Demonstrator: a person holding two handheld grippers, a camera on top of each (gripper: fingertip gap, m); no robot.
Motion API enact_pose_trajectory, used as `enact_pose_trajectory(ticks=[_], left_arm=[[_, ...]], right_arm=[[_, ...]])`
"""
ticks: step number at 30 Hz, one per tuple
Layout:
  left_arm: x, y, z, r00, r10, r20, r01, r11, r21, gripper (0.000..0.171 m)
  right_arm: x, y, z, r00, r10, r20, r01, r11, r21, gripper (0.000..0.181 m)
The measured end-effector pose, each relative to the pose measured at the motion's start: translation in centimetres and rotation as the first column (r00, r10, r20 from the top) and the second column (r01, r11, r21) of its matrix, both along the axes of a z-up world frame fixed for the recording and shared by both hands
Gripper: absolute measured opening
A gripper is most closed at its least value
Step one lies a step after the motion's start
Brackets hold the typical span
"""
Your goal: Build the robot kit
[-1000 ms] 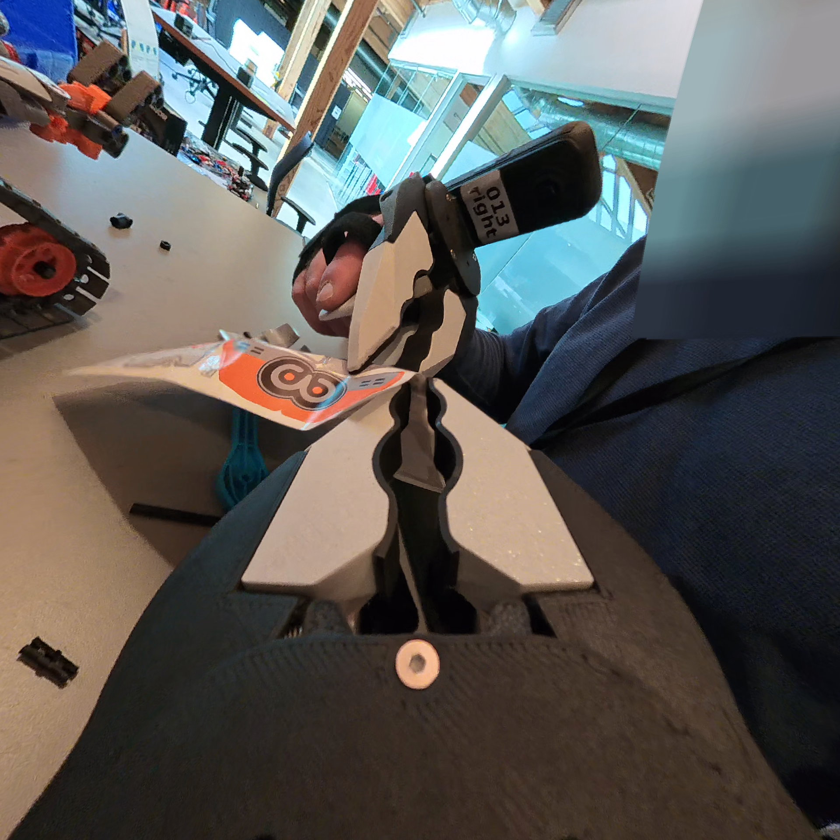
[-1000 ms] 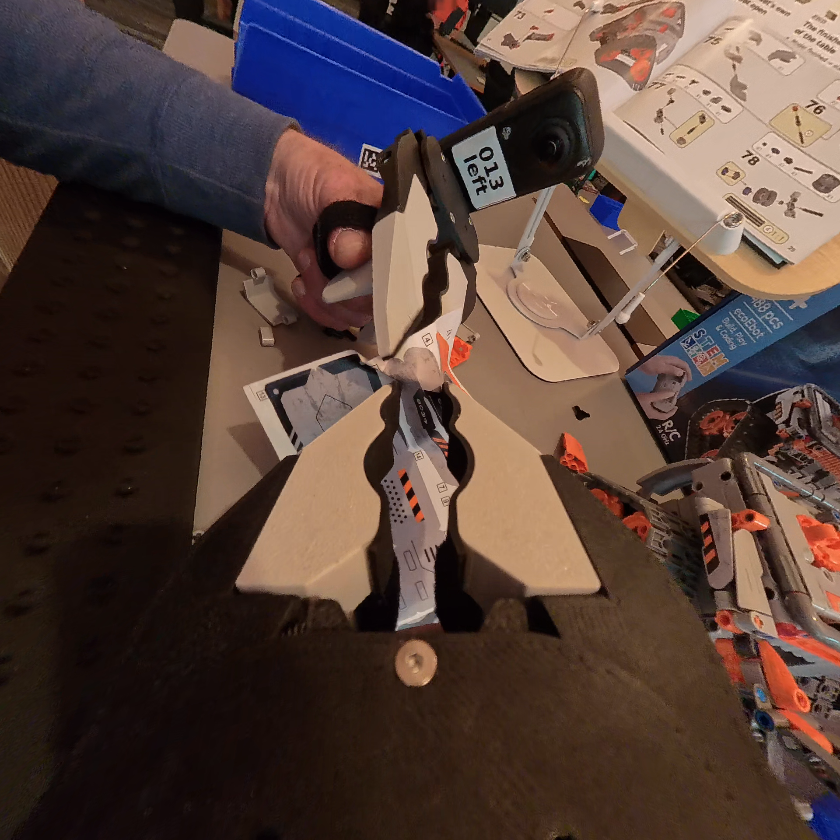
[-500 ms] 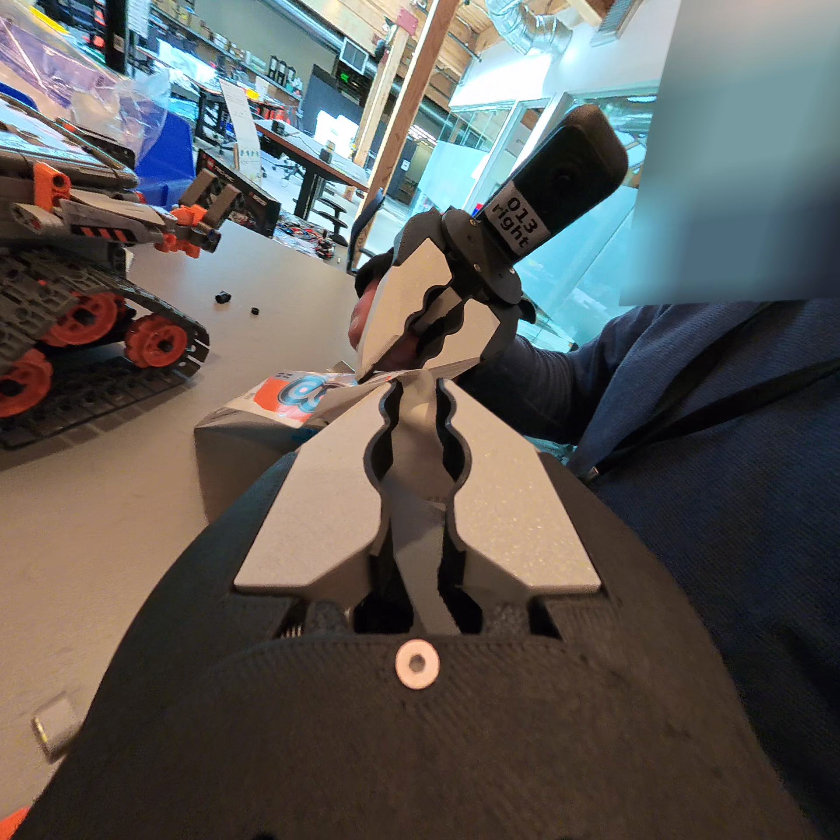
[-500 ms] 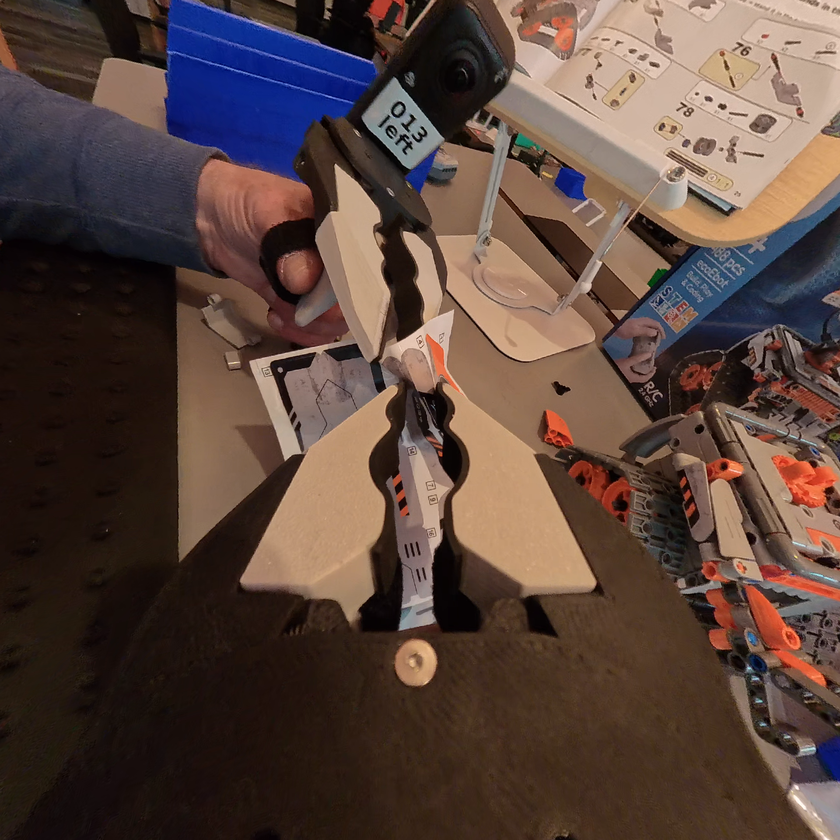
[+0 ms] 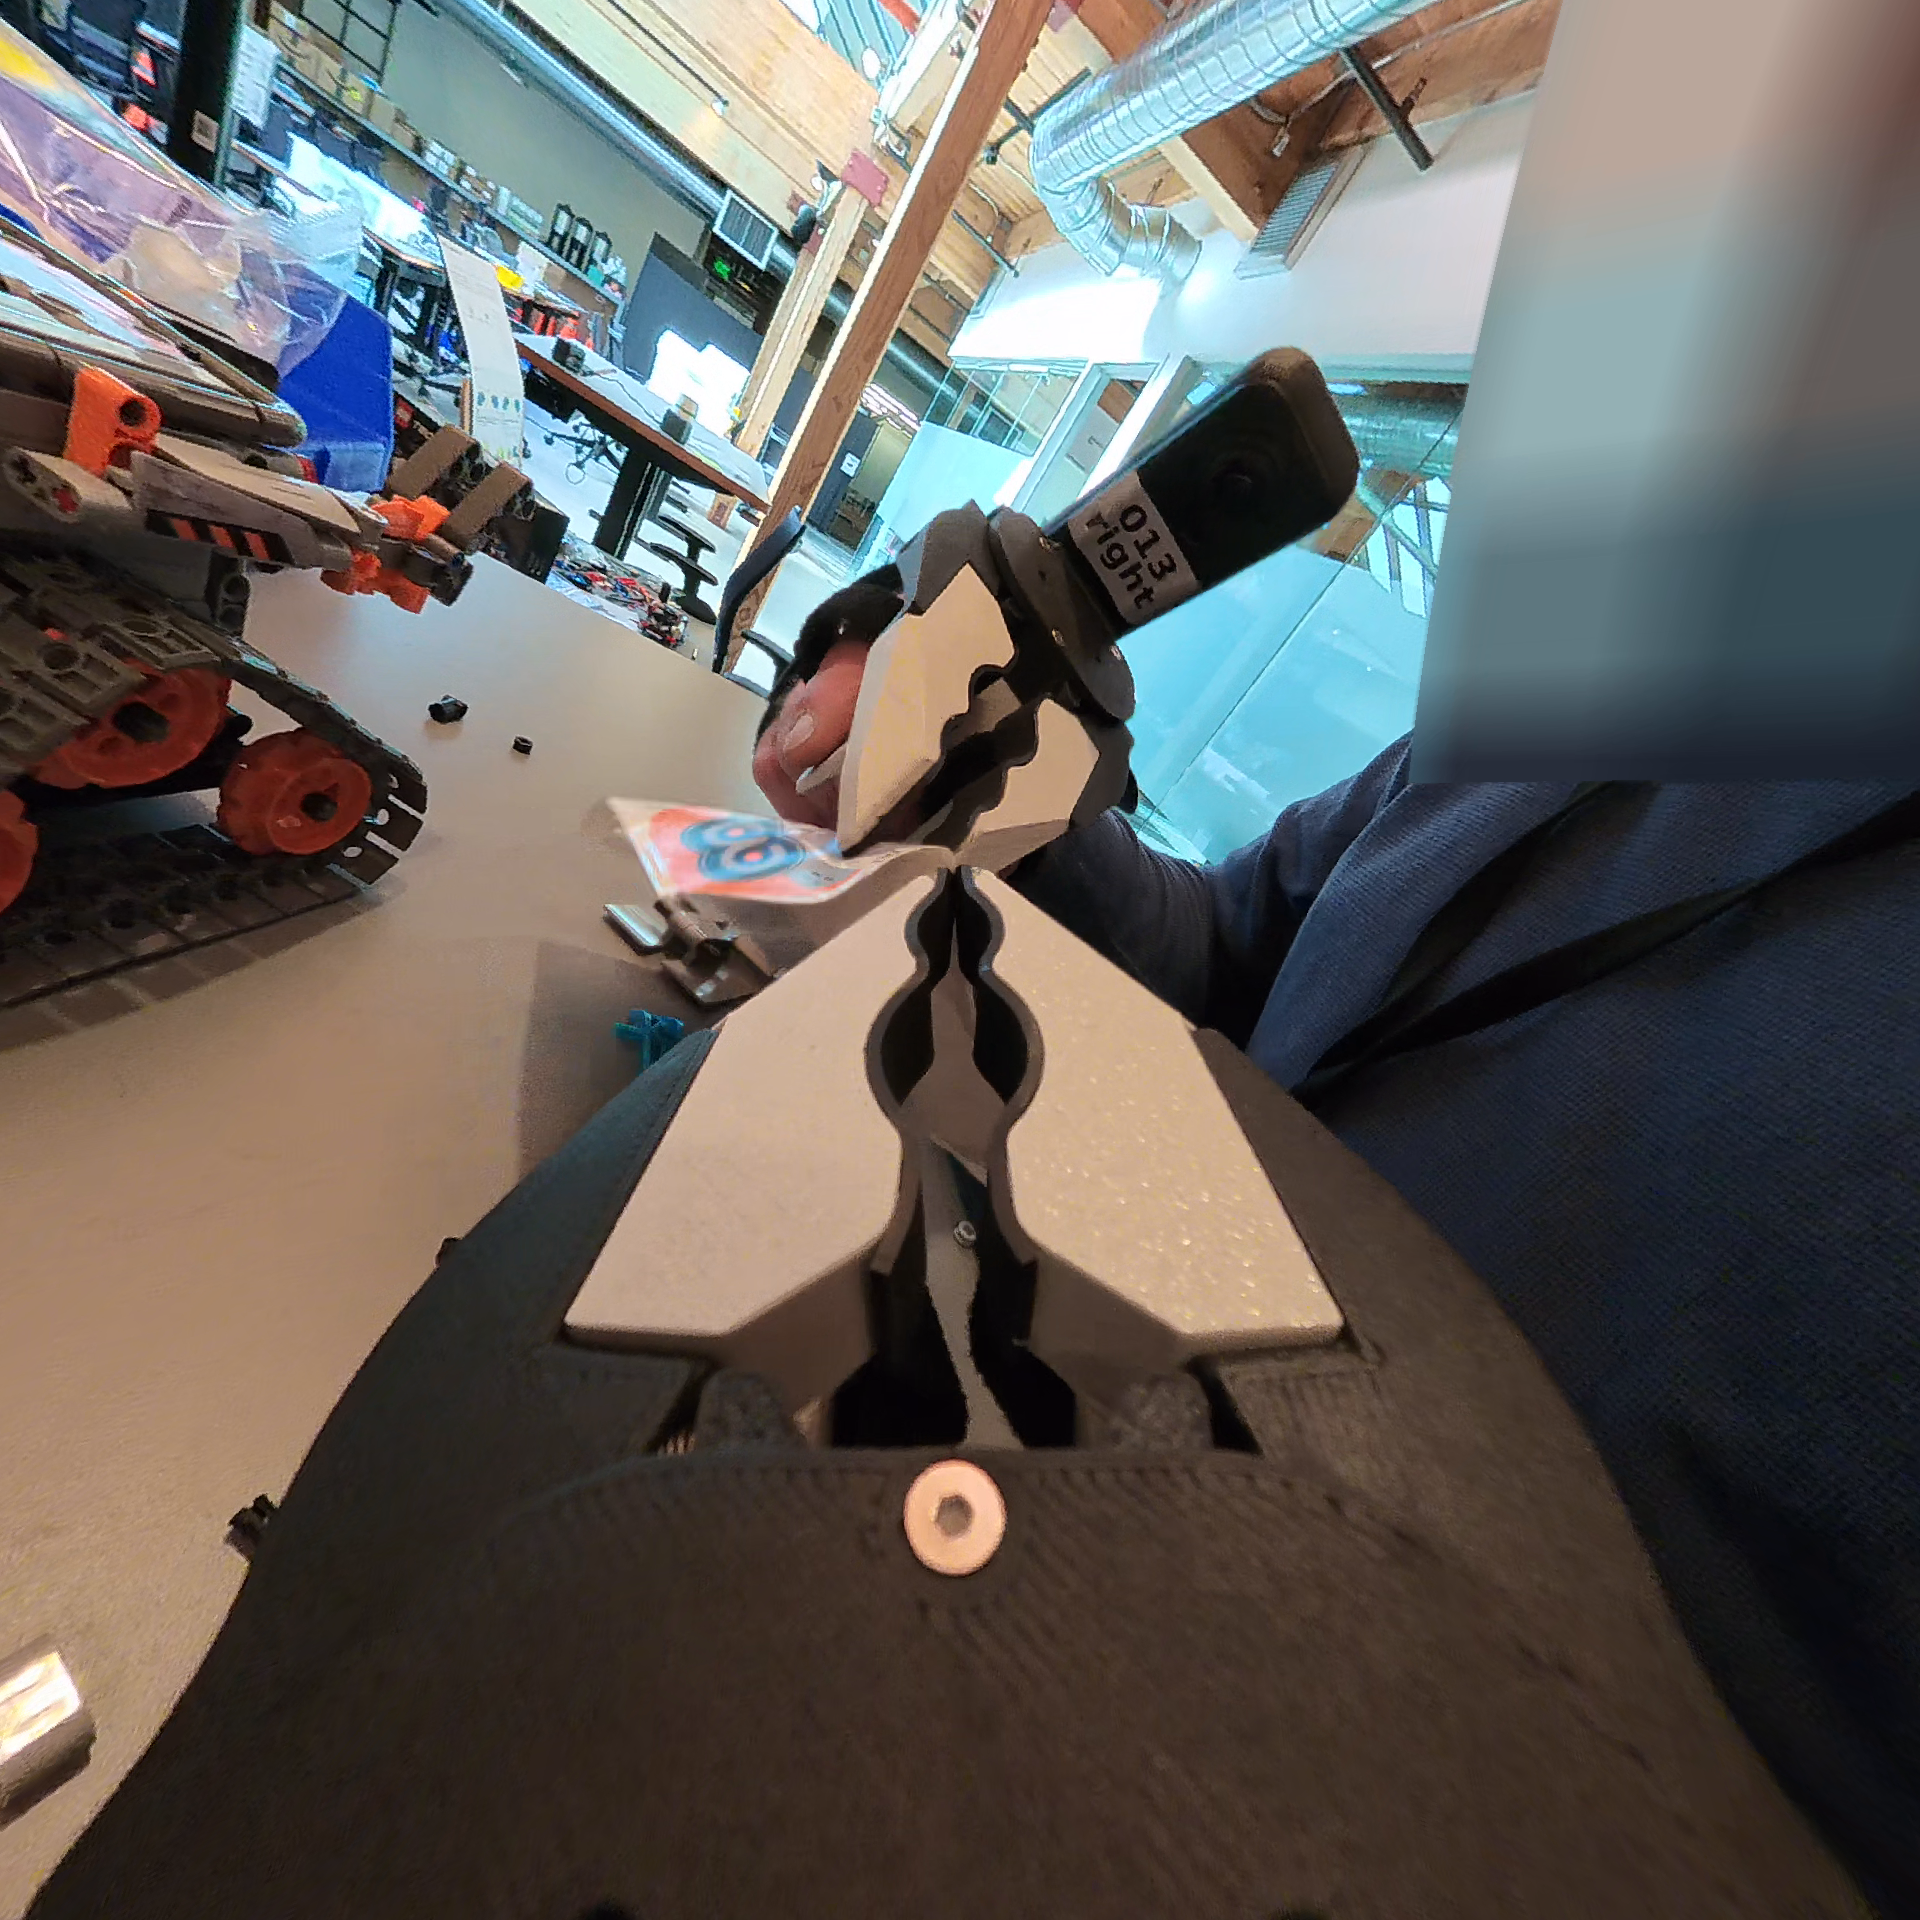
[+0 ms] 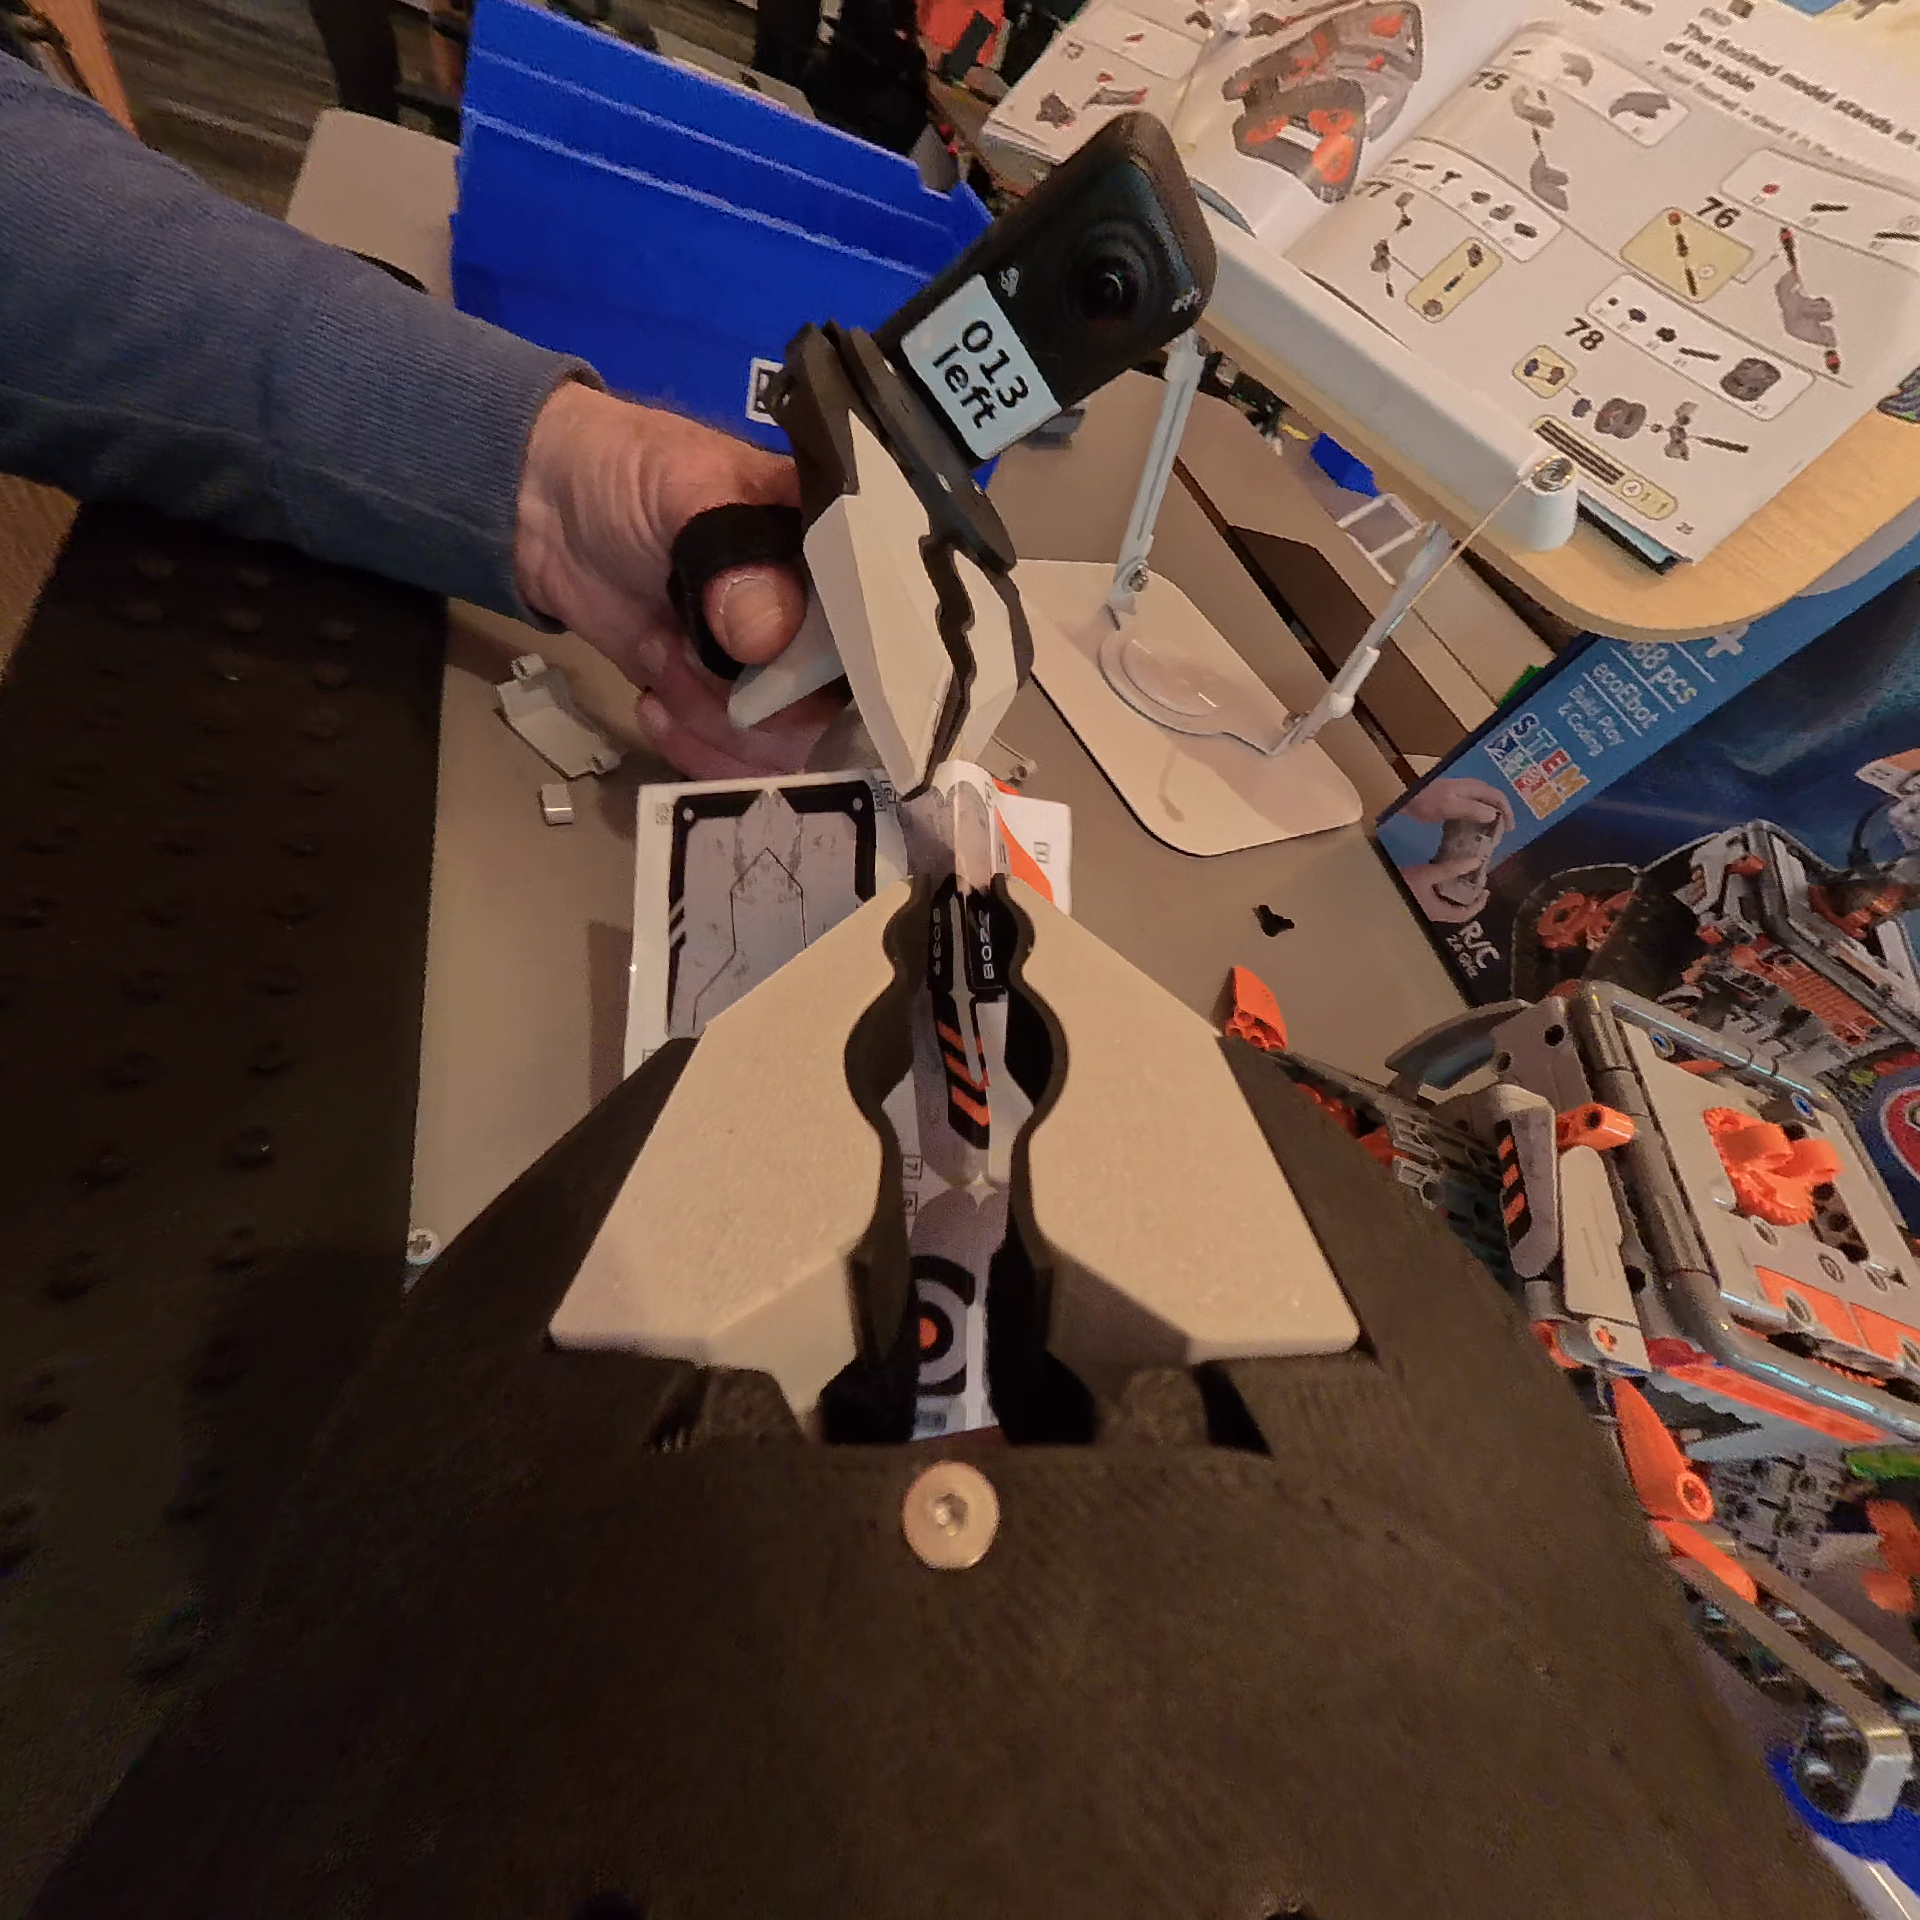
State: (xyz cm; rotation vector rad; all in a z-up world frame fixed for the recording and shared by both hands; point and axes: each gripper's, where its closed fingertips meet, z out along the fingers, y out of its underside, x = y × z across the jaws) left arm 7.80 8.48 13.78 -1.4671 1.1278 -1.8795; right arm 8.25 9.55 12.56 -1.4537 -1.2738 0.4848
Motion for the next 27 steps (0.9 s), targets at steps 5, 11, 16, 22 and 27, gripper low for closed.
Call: enact_pose_trajectory(ticks=[5,11,16,22,27], left_arm=[[0.0,-0.3,-0.2,1.0,-0.023,-0.009,0.023,1.0,-0.009,0.0],[0.3,-0.7,-0.1,0.998,-0.055,-0.001,0.055,0.998,-0.011,0.0],[0.3,-1.0,0.1,0.996,-0.09,0.023,0.091,0.996,-0.026,0.0],[0.3,-1.8,0.3,0.989,-0.147,0.035,0.148,0.989,-0.02,0.0],[0.1,-1.9,0.2,0.987,-0.156,0.025,0.156,0.988,0.014,0.0]], right_arm=[[0.1,-0.6,0.8,0.997,0.077,-0.025,-0.077,0.997,-0.02,0.005],[-0.1,-0.6,0.2,0.996,0.089,0.025,-0.089,0.996,0.0,0.005],[-0.3,-0.9,0.3,0.992,0.127,0.005,-0.127,0.992,-0.011,0.002],[-0.5,-1.6,0.5,0.983,0.18,-0.025,-0.18,0.983,-0.025,0.0],[-0.4,-2.0,0.7,0.976,0.208,-0.072,-0.212,0.975,-0.063,0.0]])
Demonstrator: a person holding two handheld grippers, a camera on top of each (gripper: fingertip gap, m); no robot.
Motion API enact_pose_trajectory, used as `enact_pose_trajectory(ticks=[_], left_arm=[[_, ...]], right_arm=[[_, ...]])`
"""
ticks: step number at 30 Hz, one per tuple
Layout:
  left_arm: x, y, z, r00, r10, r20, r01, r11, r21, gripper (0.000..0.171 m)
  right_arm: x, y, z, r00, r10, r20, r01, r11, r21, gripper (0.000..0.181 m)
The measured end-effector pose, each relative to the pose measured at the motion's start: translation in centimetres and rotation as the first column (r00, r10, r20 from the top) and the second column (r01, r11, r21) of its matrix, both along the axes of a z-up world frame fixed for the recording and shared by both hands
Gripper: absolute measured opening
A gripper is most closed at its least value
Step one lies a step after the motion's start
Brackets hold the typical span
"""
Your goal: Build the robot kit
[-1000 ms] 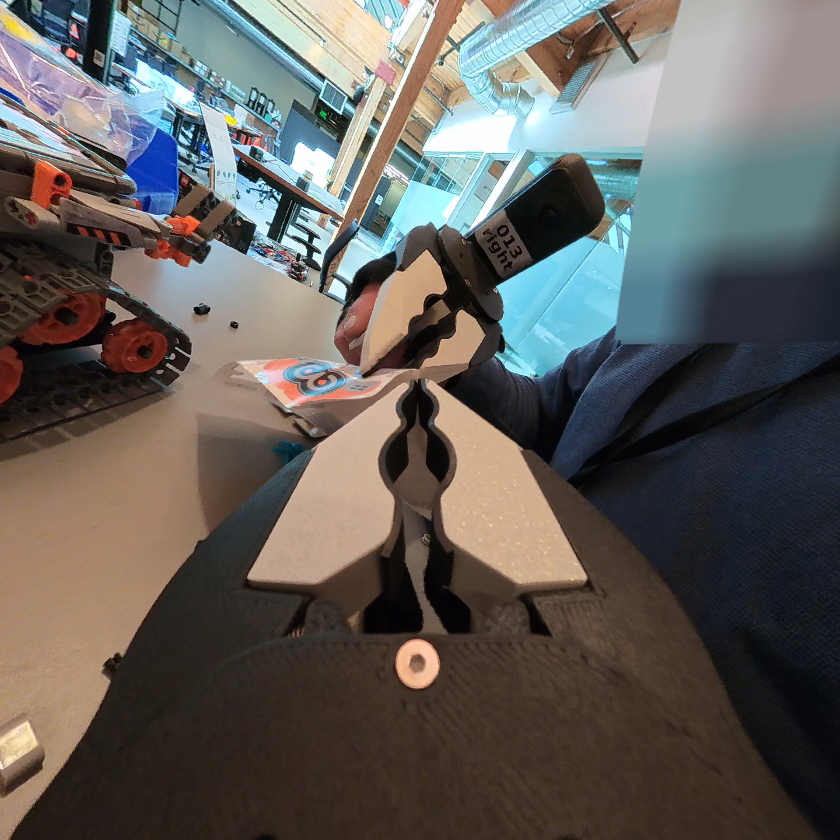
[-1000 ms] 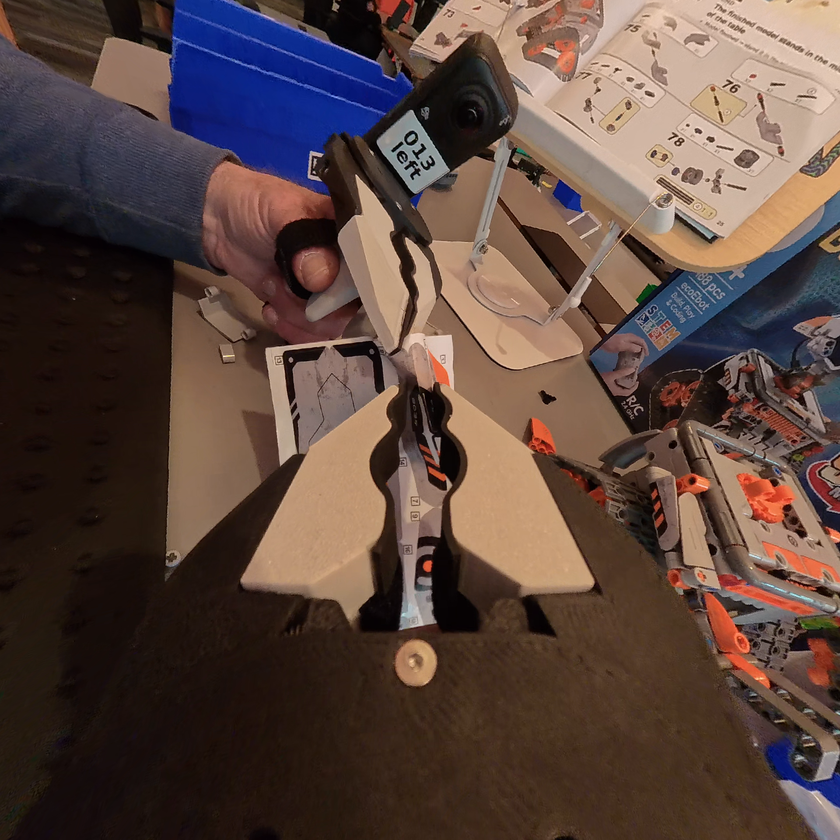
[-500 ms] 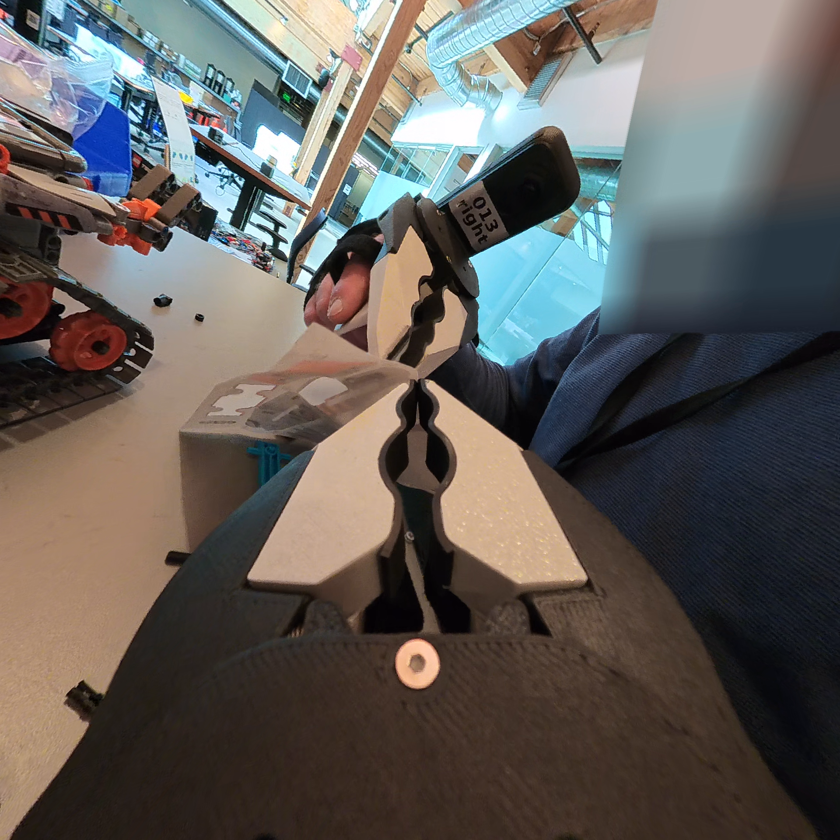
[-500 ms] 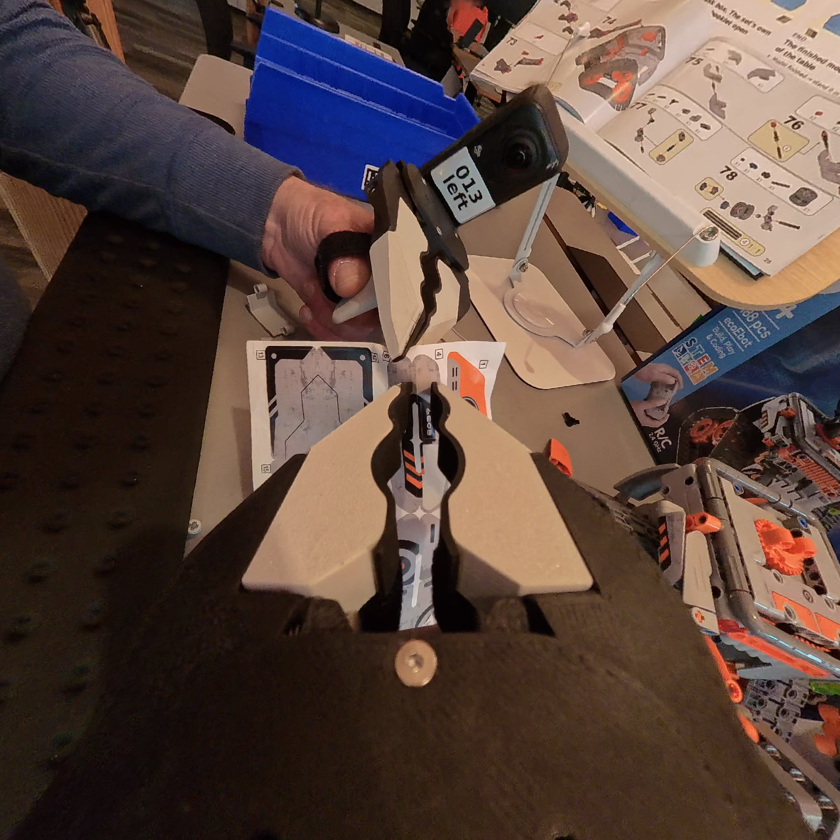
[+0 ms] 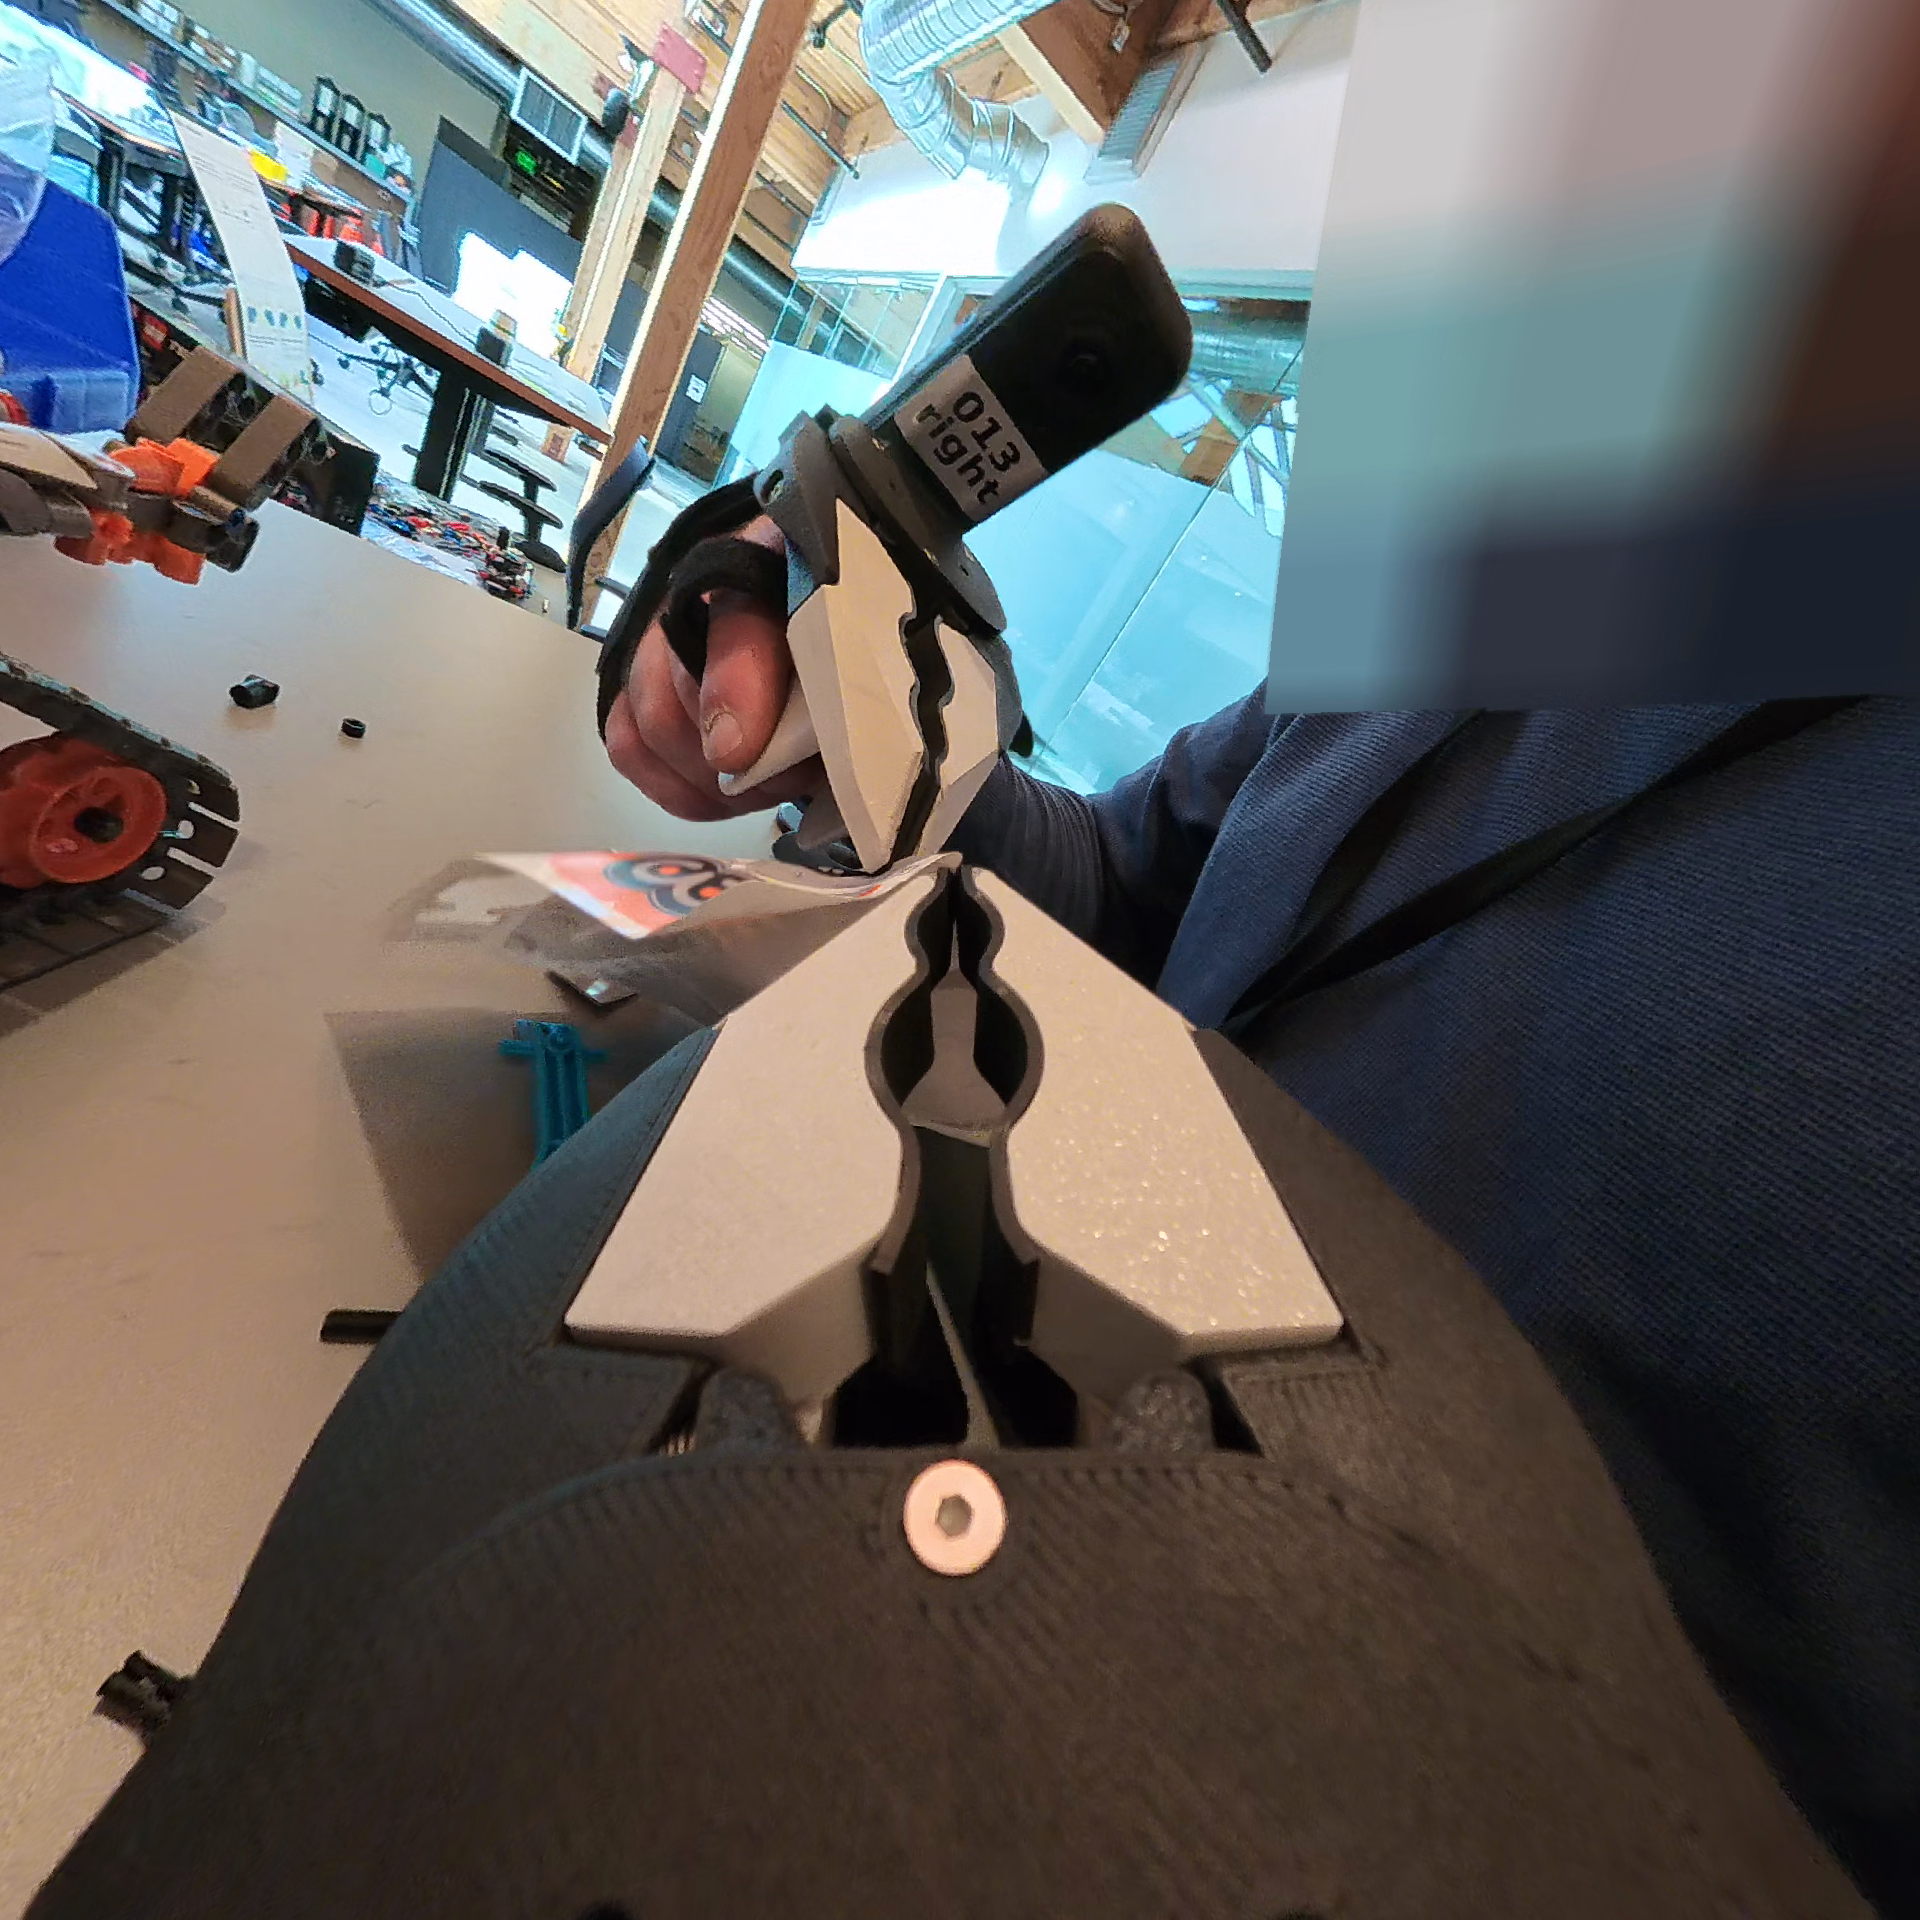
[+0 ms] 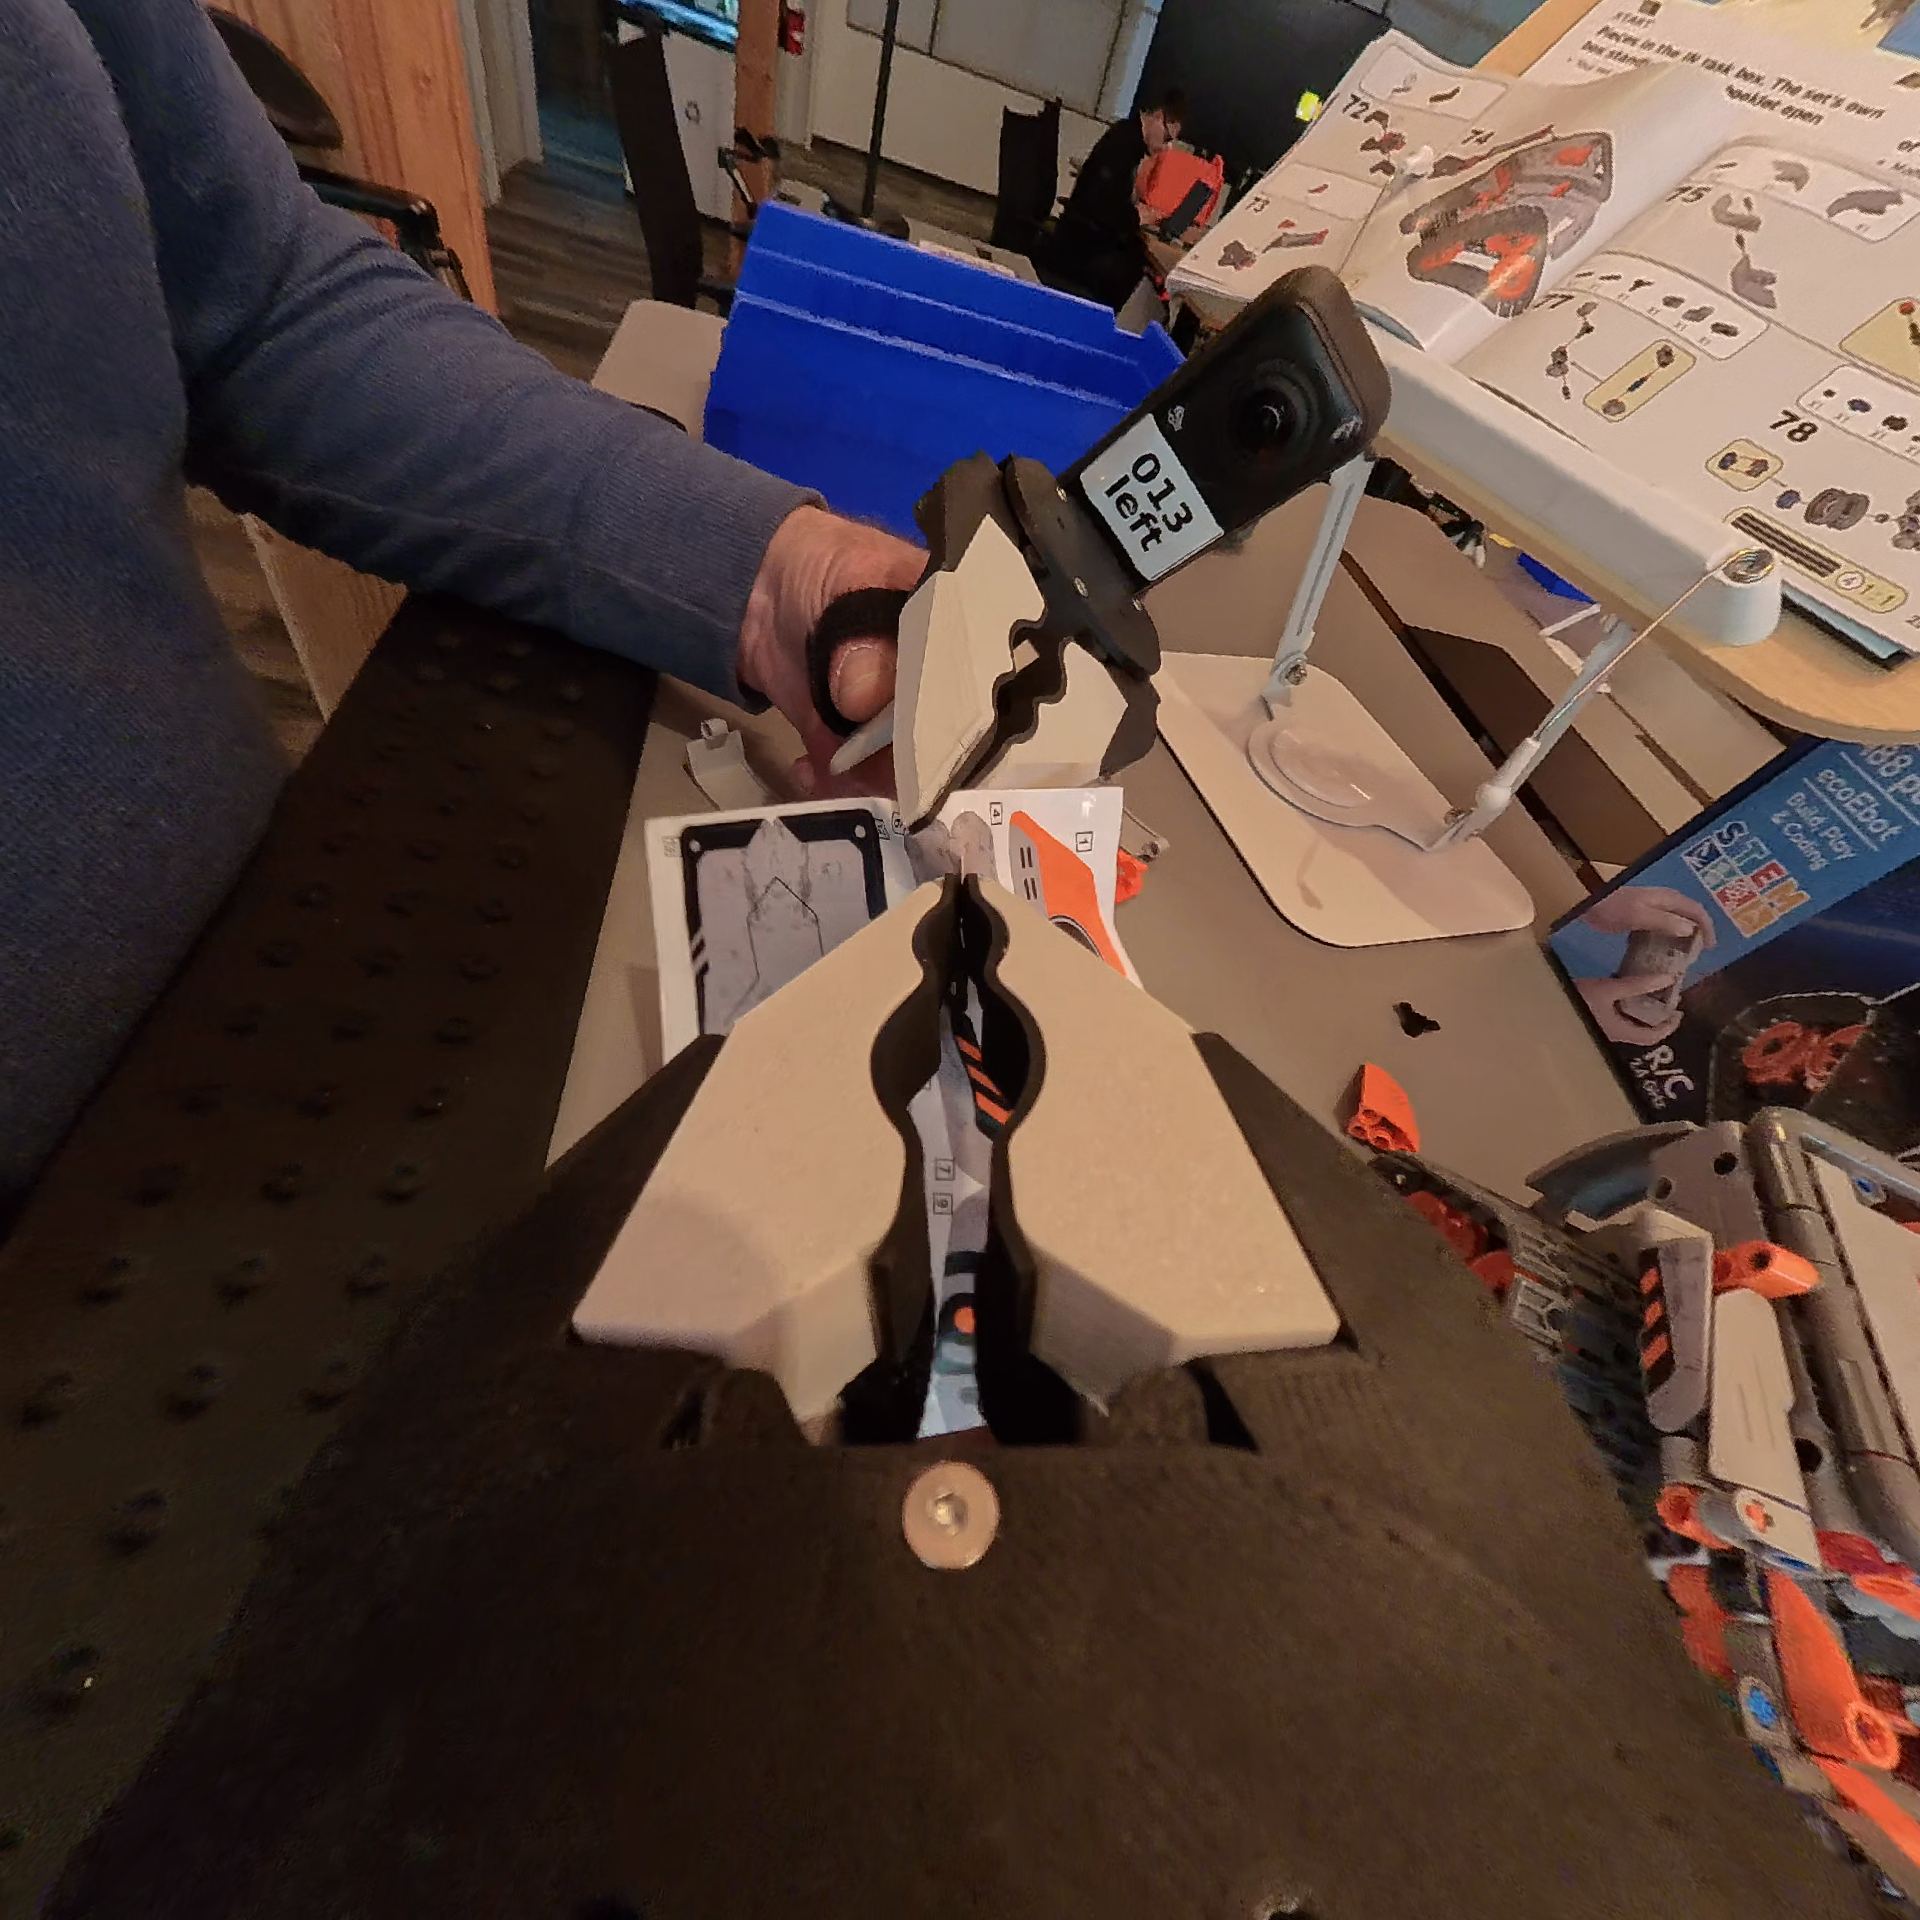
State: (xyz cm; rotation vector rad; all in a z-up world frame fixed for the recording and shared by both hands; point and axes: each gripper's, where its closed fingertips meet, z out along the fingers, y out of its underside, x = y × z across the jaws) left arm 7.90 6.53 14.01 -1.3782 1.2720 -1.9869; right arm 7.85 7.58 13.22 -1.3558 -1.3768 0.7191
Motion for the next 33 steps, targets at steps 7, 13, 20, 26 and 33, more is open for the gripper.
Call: enact_pose_trajectory(ticks=[7,13,20,26,33], left_arm=[[-0.2,-0.1,0.0,1.0,0.007,-0.003,-0.007,0.998,0.056,0.0],[0.0,-0.5,-0.8,0.999,0.004,-0.037,0.0,0.995,0.098,0.0],[0.4,-0.7,-0.8,0.999,-0.007,-0.038,0.011,0.996,0.084,0.0],[0.6,-1.2,-0.3,0.999,-0.04,-0.022,0.042,0.995,0.095,0.0],[0.6,-2.0,-0.1,0.997,-0.076,-0.015,0.077,0.986,0.145,0.0]], right_arm=[[0.1,-0.4,0.6,0.995,0.033,-0.099,-0.045,0.991,-0.128,0.0],[1.3,0.1,1.5,0.981,0.013,-0.195,-0.055,0.975,-0.214,0.0],[0.7,-0.9,0.7,0.995,0.039,-0.091,-0.049,0.993,-0.109,0.014],[0.0,-1.3,-0.3,0.997,0.069,-0.036,-0.072,0.991,-0.116,0.009],[0.1,-2.3,0.0,0.985,0.14,-0.101,-0.158,0.968,-0.194,0.002]])
